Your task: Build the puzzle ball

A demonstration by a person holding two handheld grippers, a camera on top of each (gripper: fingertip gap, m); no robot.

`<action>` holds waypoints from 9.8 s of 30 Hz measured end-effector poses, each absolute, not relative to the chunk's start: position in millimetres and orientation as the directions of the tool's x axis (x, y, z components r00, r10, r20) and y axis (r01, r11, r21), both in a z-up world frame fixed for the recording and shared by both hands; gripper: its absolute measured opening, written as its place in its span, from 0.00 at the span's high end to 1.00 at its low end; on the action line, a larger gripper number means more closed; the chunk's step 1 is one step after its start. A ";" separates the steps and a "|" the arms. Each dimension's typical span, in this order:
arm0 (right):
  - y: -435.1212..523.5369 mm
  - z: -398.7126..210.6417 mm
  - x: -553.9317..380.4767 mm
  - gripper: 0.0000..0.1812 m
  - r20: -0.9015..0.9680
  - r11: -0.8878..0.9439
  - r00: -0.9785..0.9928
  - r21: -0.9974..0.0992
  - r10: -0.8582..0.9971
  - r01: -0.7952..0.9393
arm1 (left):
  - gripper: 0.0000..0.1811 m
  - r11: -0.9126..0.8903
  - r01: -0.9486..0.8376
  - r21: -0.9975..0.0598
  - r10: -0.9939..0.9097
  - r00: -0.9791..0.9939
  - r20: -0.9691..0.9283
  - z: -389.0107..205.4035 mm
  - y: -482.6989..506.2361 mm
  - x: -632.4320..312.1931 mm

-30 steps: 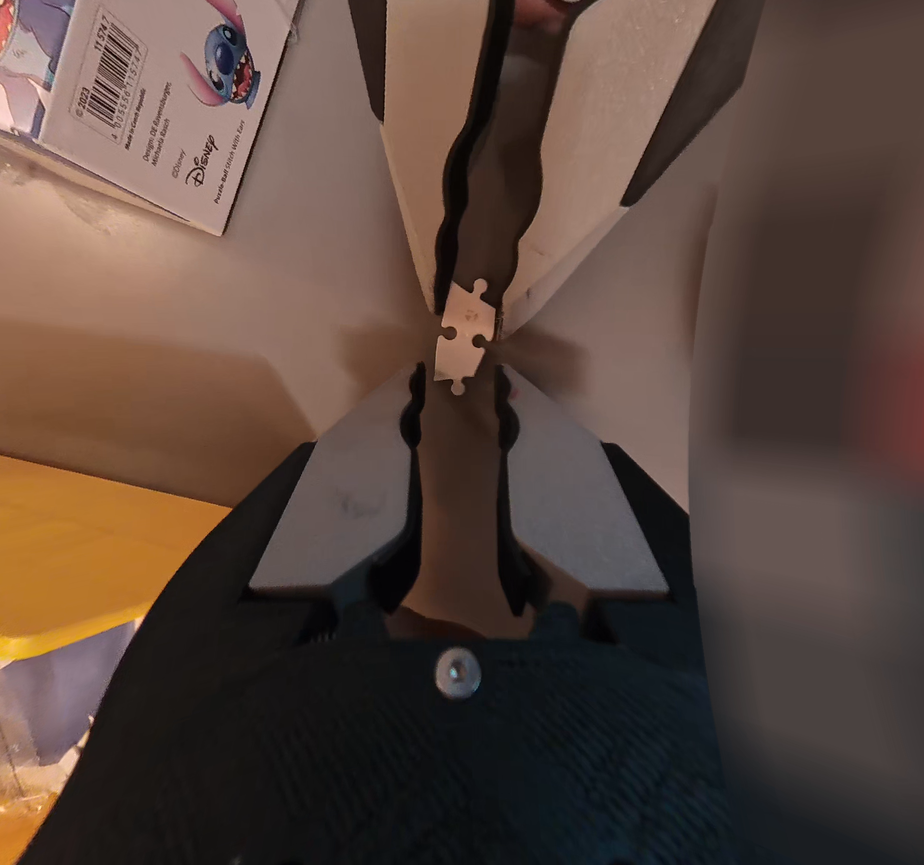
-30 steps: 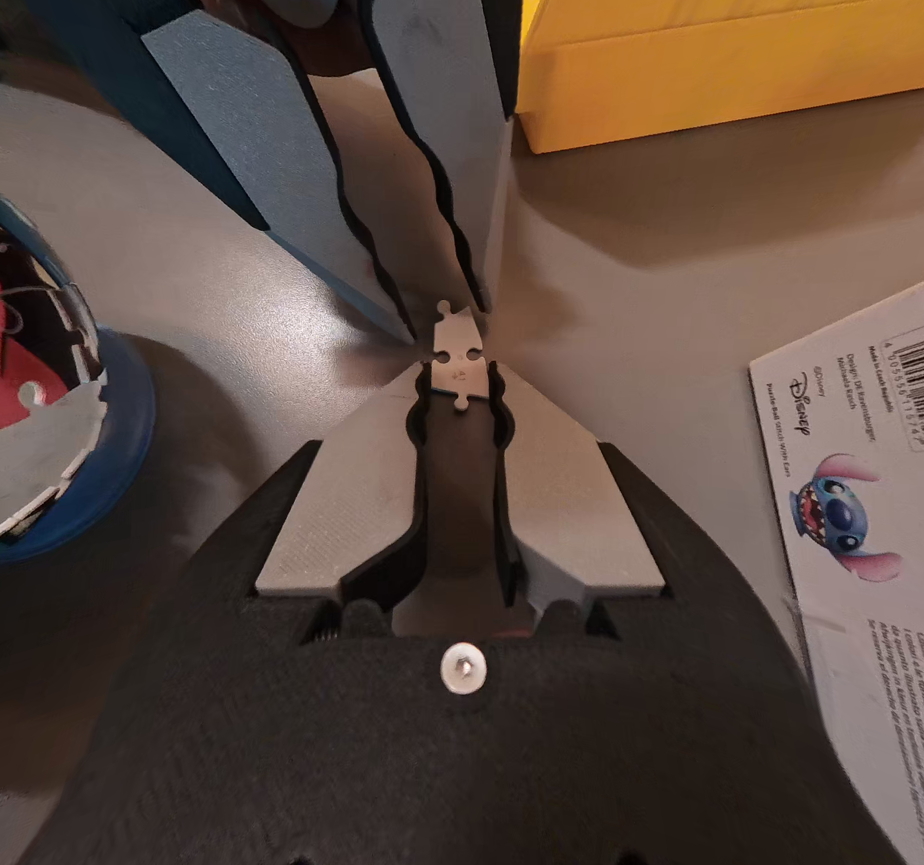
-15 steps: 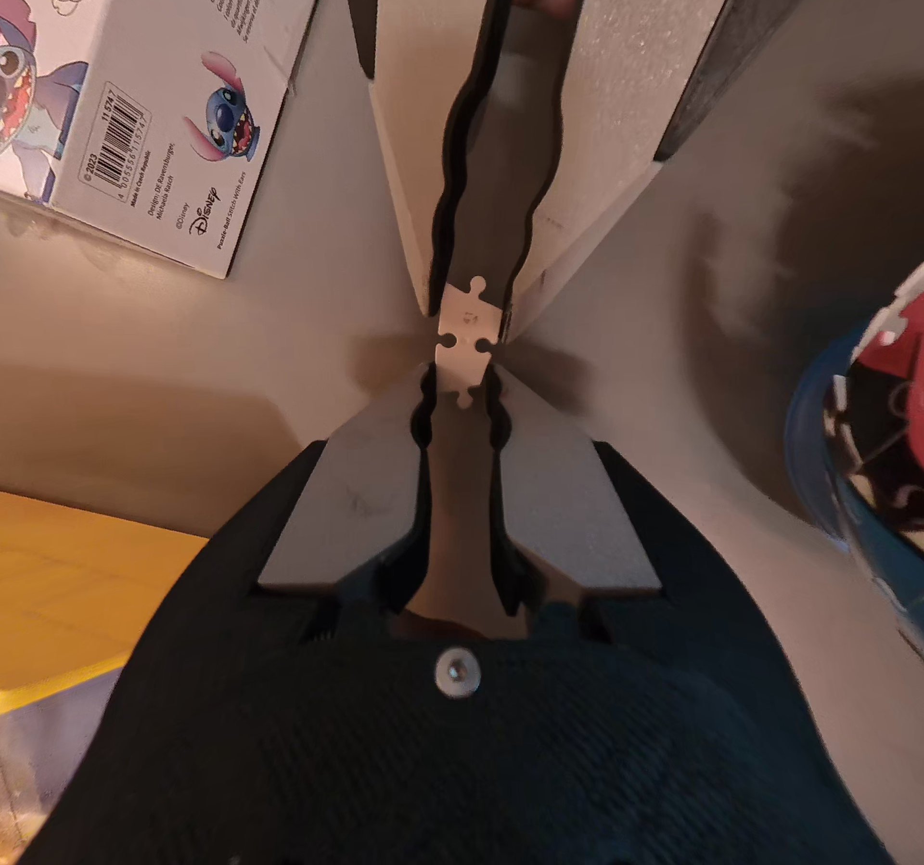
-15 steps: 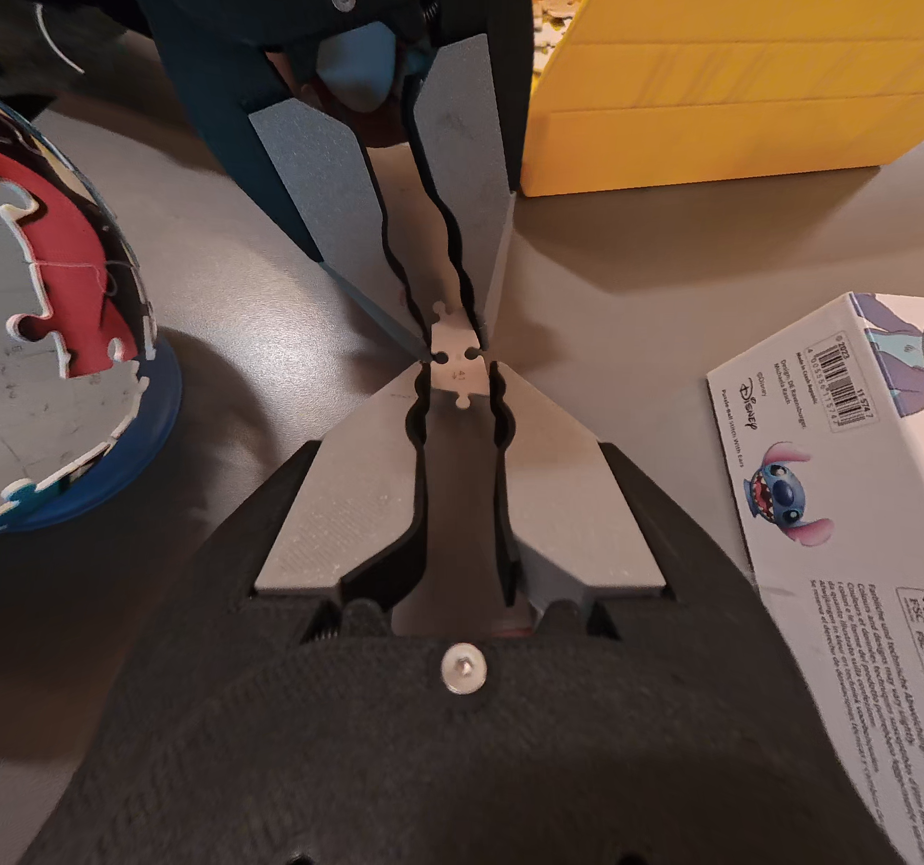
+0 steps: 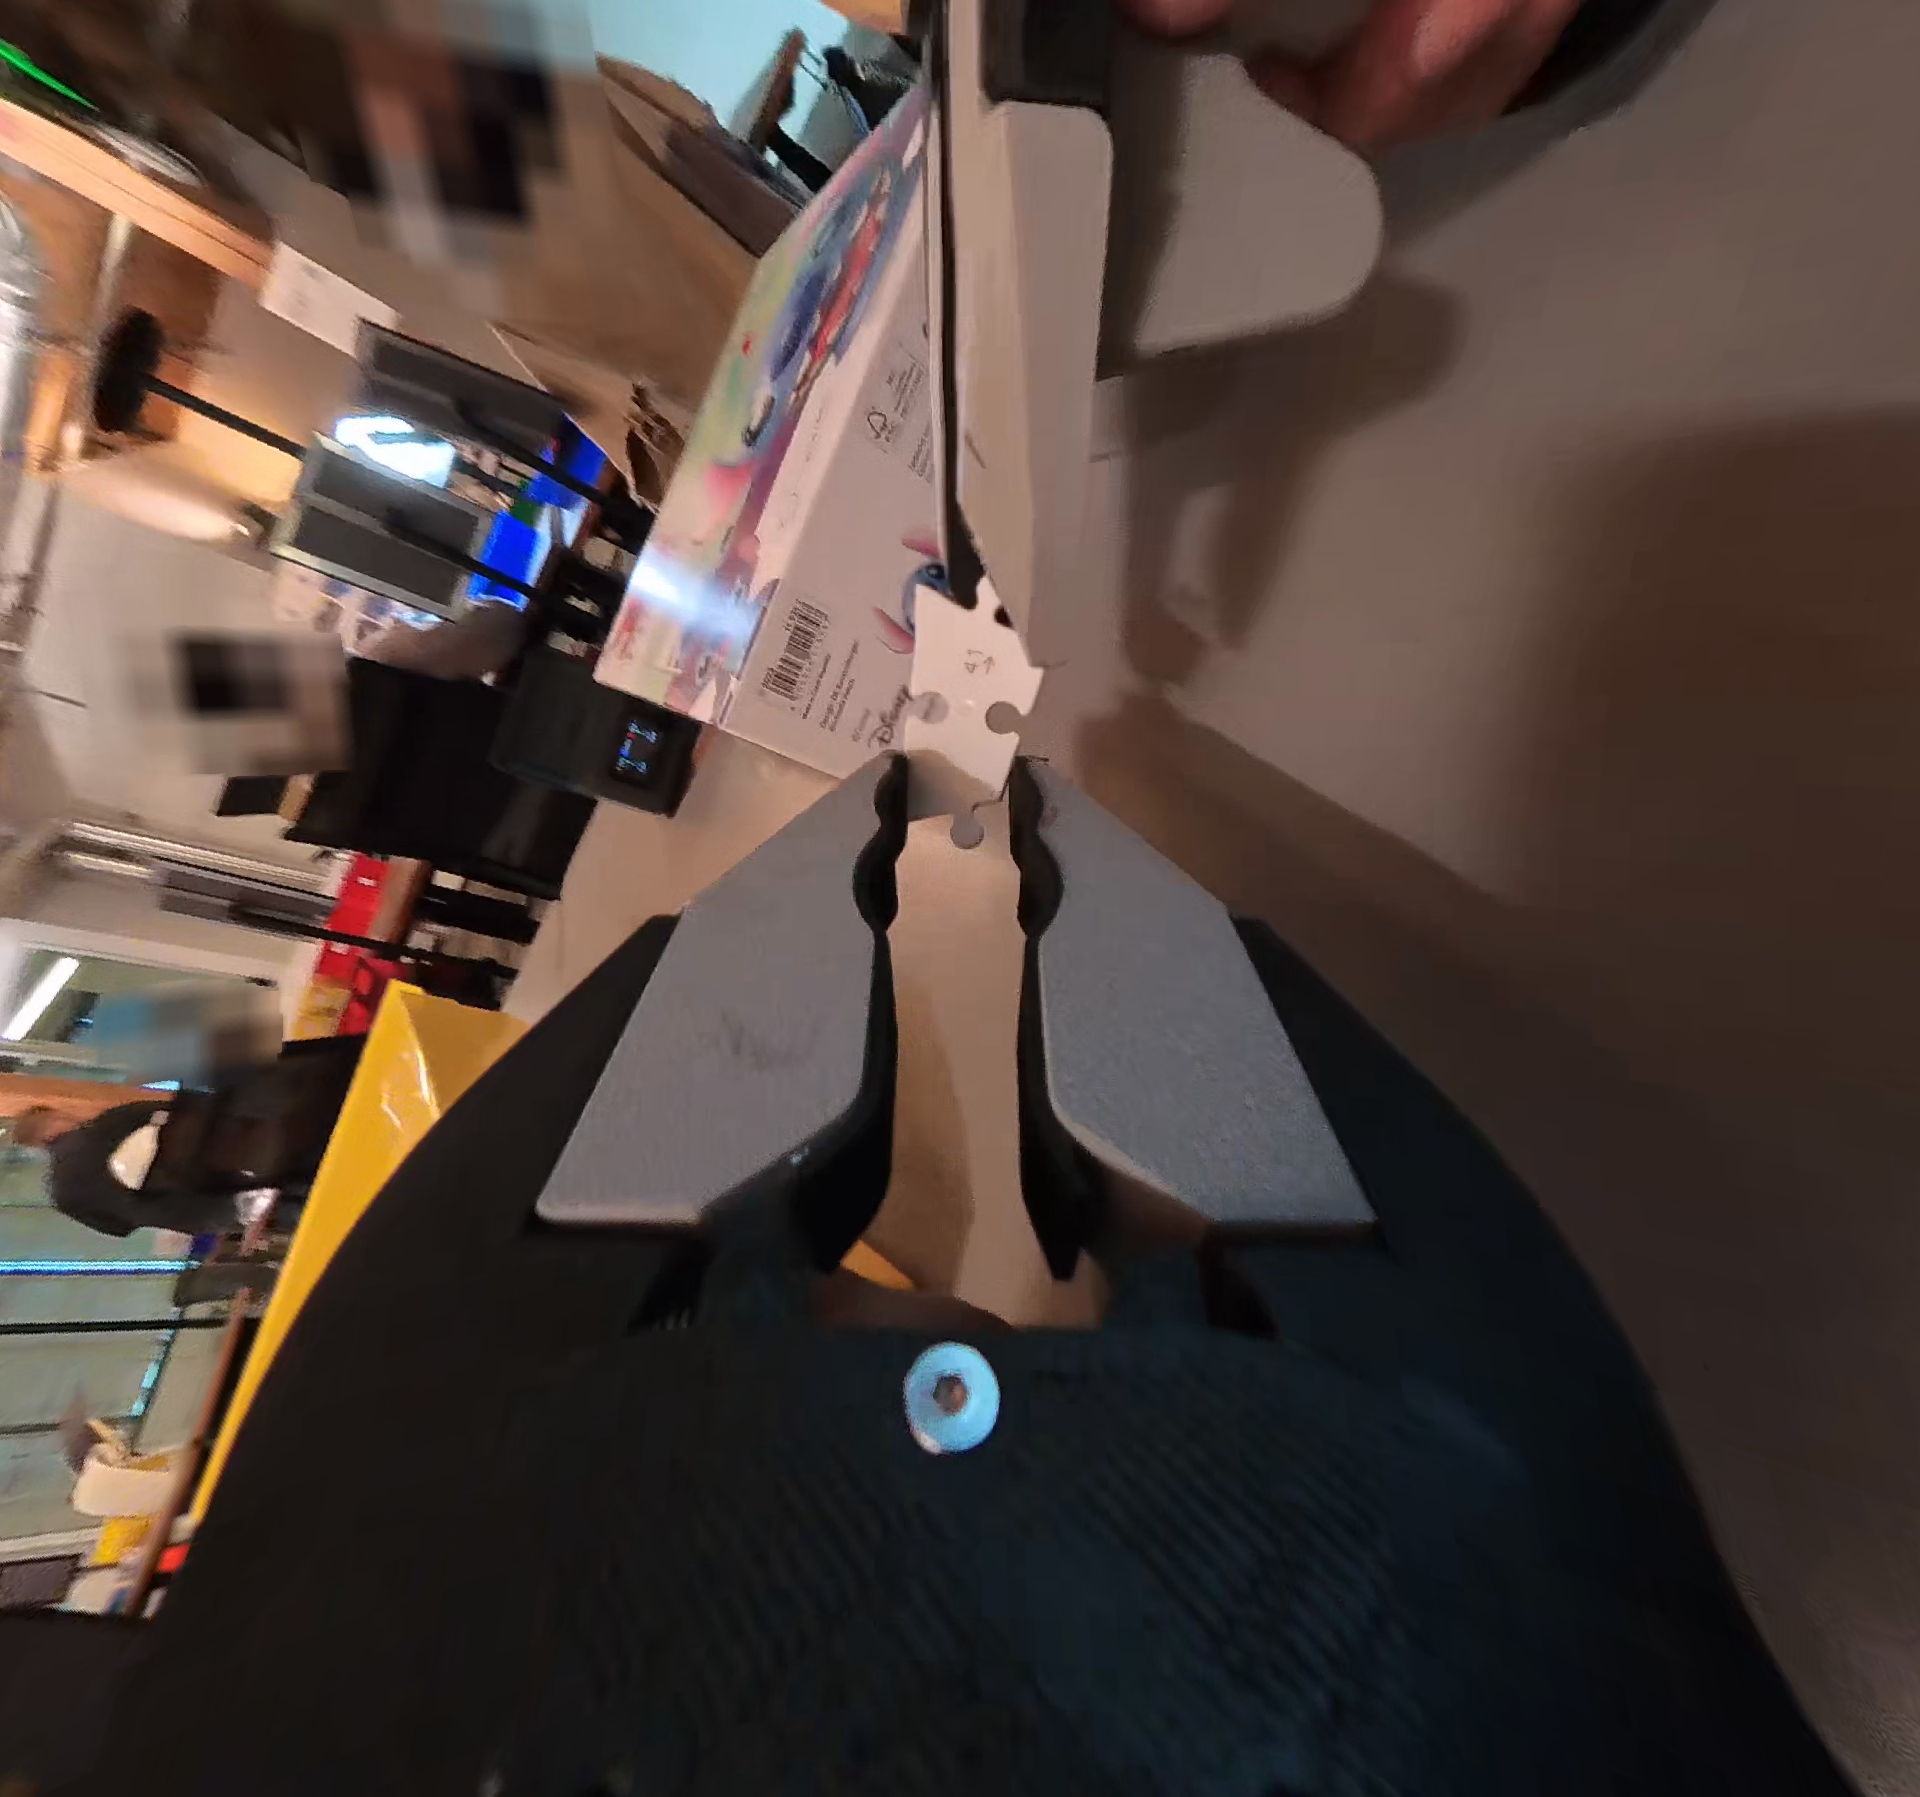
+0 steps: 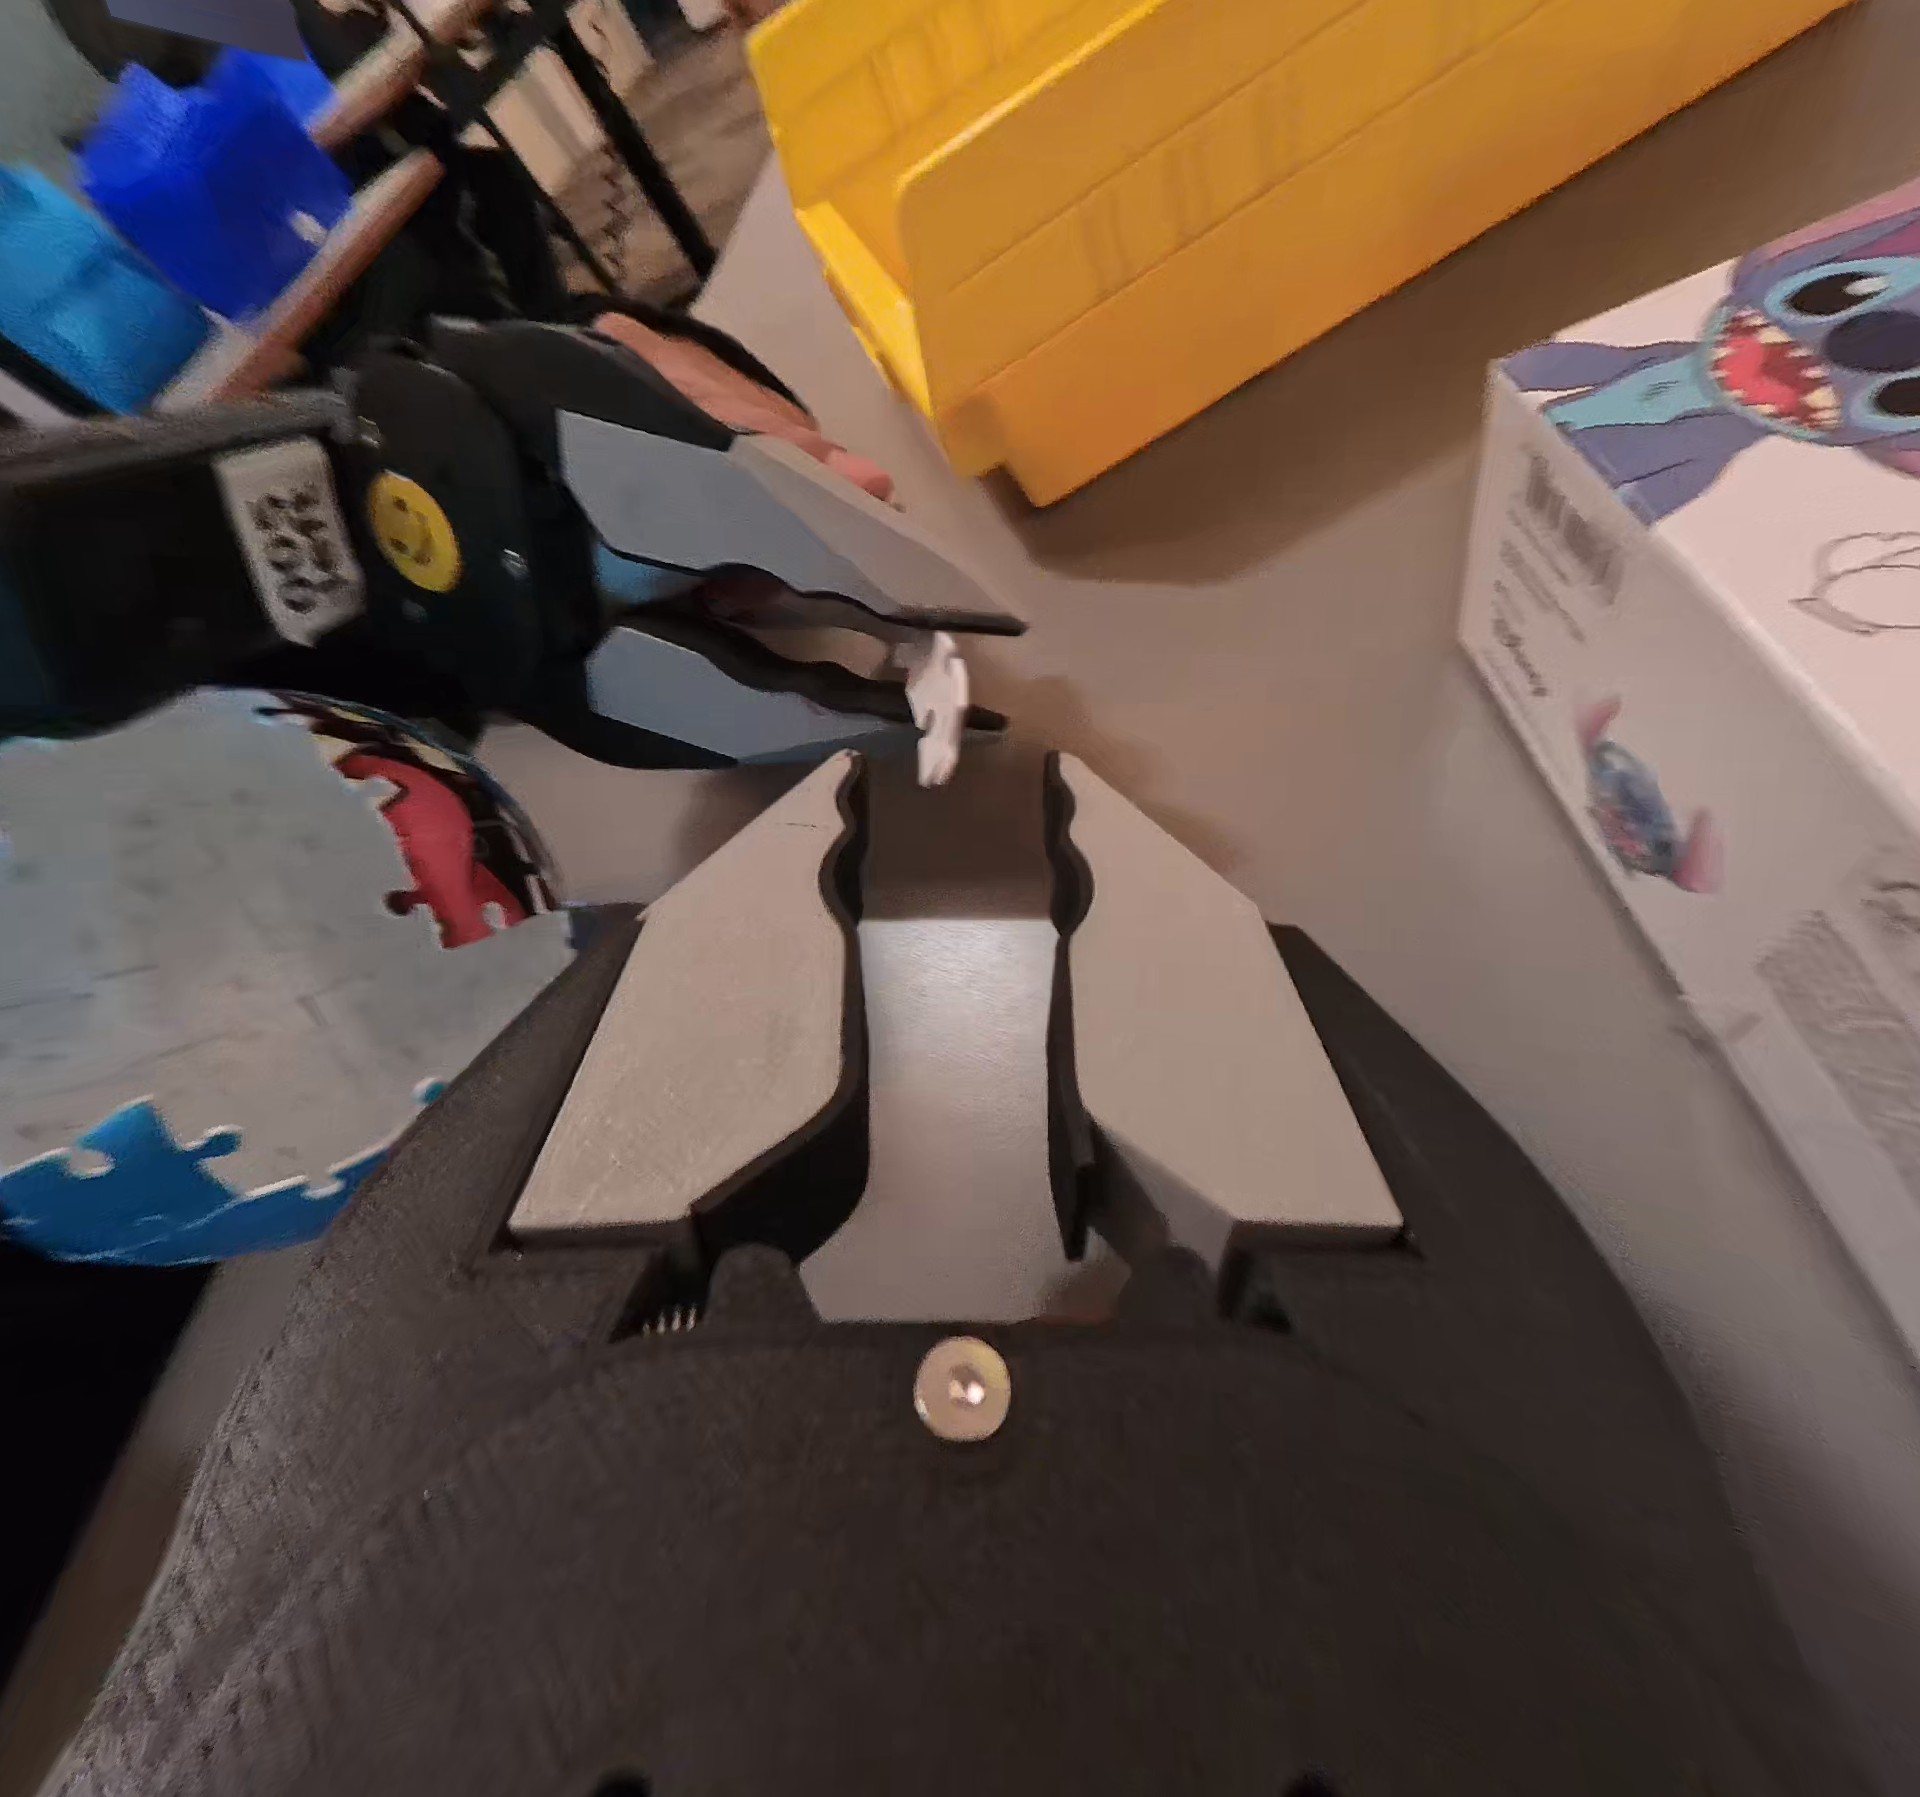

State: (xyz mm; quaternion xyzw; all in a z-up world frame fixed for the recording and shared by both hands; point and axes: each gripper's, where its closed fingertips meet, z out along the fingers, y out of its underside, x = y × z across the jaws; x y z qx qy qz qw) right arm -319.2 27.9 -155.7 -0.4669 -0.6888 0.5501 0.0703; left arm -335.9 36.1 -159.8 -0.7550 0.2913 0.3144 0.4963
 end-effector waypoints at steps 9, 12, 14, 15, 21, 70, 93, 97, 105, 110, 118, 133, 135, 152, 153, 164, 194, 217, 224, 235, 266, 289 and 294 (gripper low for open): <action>18.5 -152.9 -328.5 1.00 -0.439 -0.099 -0.542 -0.833 0.717 0.544 | 0.90 -0.308 -0.710 -0.634 -0.136 0.692 -0.709 -164.4 33.0 -334.1; 20.6 -143.8 -329.2 1.00 -0.447 -0.120 -0.551 -0.840 0.705 0.529 | 0.91 -0.317 -0.635 -0.705 -0.110 0.763 -0.637 -162.2 33.7 -340.9; 24.0 -138.2 -326.9 1.00 -0.434 -0.107 -0.563 -0.847 0.703 0.520 | 0.90 -0.335 -0.572 -0.749 -0.095 0.811 -0.577 -162.5 32.8 -349.7; 24.1 -136.1 -323.7 1.00 -0.425 -0.087 -0.577 -0.849 0.697 0.521 | 0.89 -0.340 -0.539 -0.771 -0.068 0.831 -0.552 -159.6 32.4 -356.4; 12.3 -140.3 -288.8 1.00 -0.321 0.183 -0.685 -0.811 0.655 0.555 | 0.89 -0.340 -0.408 -0.847 -0.017 0.904 -0.428 -152.1 28.1 -370.4; -23.7 -129.8 -225.6 1.00 -0.349 0.274 -0.730 -0.763 0.587 0.586 | 0.90 -0.401 -0.354 -0.845 -0.020 0.925 -0.378 -161.5 23.0 -382.0; -47.1 -145.5 -221.8 1.00 -0.322 0.343 -0.716 -0.710 0.619 0.616 | 0.87 -0.429 -0.352 -0.832 -0.002 0.921 -0.389 -164.8 21.9 -382.0; -52.5 -153.6 -223.7 1.00 -0.305 0.376 -0.713 -0.683 0.632 0.626 | 0.85 -0.467 -0.380 -0.799 -0.061 0.915 -0.399 -164.4 18.6 -366.8; -59.1 -163.3 -229.9 1.00 -0.281 0.424 -0.721 -0.654 0.634 0.627 | 0.84 -0.646 -0.317 -0.694 -0.227 0.948 -0.222 -182.3 -12.9 -343.7; -57.1 -162.4 -231.9 1.00 -0.258 0.442 -0.719 -0.642 0.646 0.627 | 0.84 -0.684 -0.201 -0.701 -0.319 0.947 0.040 -186.0 -30.7 -321.2; -59.2 -163.5 -235.0 1.00 -0.314 0.411 -0.694 -0.623 0.647 0.665 | 0.84 -0.703 -0.050 -0.709 -0.392 0.859 0.328 -178.5 -43.0 -294.5; -70.5 -175.8 -237.5 1.00 -0.379 0.408 -0.699 -0.607 0.607 0.682 | 0.92 -0.733 0.088 -0.674 -0.472 0.648 0.597 -177.2 -81.2 -256.6; -71.6 -175.4 -237.5 1.00 -0.369 0.416 -0.709 -0.613 0.601 0.672 | 0.91 -0.740 0.116 -0.662 -0.465 0.624 0.628 -177.5 -79.8 -256.2; -76.5 -174.3 -233.7 1.00 -0.388 0.469 -0.744 -0.595 0.544 0.653 | 0.84 -0.763 0.238 -0.601 -0.389 0.574 0.721 -162.3 -88.7 -279.3; -76.9 -174.8 -234.0 1.00 -0.393 0.466 -0.742 -0.594 0.544 0.656 | 0.84 -0.759 0.245 -0.603 -0.403 0.550 0.731 -157.2 -91.0 -277.5; -80.8 -174.3 -233.2 1.00 -0.453 0.440 -0.703 -0.558 0.548 0.704 | 0.71 -0.777 0.248 -0.579 -0.448 0.428 0.785 -135.7 -97.1 -258.1; -29.2 -116.3 -182.4 0.79 -0.346 0.306 -0.837 -0.815 0.424 0.492 | 0.61 -0.568 0.171 -0.805 -0.523 0.680 0.513 -155.0 -149.2 -269.3; -87.7 -172.0 -167.7 0.47 -0.084 0.234 -0.600 -0.871 0.795 0.431 | 0.50 -0.532 -0.228 -0.815 -0.541 0.832 0.120 -191.1 -133.0 -207.8; -96.4 -169.7 -173.7 0.39 -0.185 0.168 -0.588 -0.853 0.787 0.494 | 0.47 -0.584 -0.151 -0.798 -0.504 0.838 0.210 -181.0 -131.1 -198.4; -126.7 -150.2 -150.8 0.39 -0.653 -0.034 -0.488 -0.617 0.579 0.786 | 0.49 -0.847 0.070 -0.528 -0.304 0.750 0.588 -140.9 -158.4 -183.2; -122.1 -139.2 -156.7 0.40 -0.955 -0.300 -0.273 -0.294 0.112 0.907 | 0.53 -0.994 -0.106 -0.001 -0.077 0.715 0.695 -132.0 -159.5 -196.4; -96.6 -156.7 -129.4 0.53 -0.889 -0.271 -0.291 -0.395 0.352 0.878 | 0.61 -0.949 0.010 -0.315 -0.209 0.729 0.651 -139.1 -171.4 -220.4; -81.1 -128.2 -111.7 0.58 -0.836 -0.238 -0.453 -0.530 0.309 0.814 | 0.62 -0.873 0.021 -0.487 -0.303 0.759 0.577 -143.6 -169.2 -234.4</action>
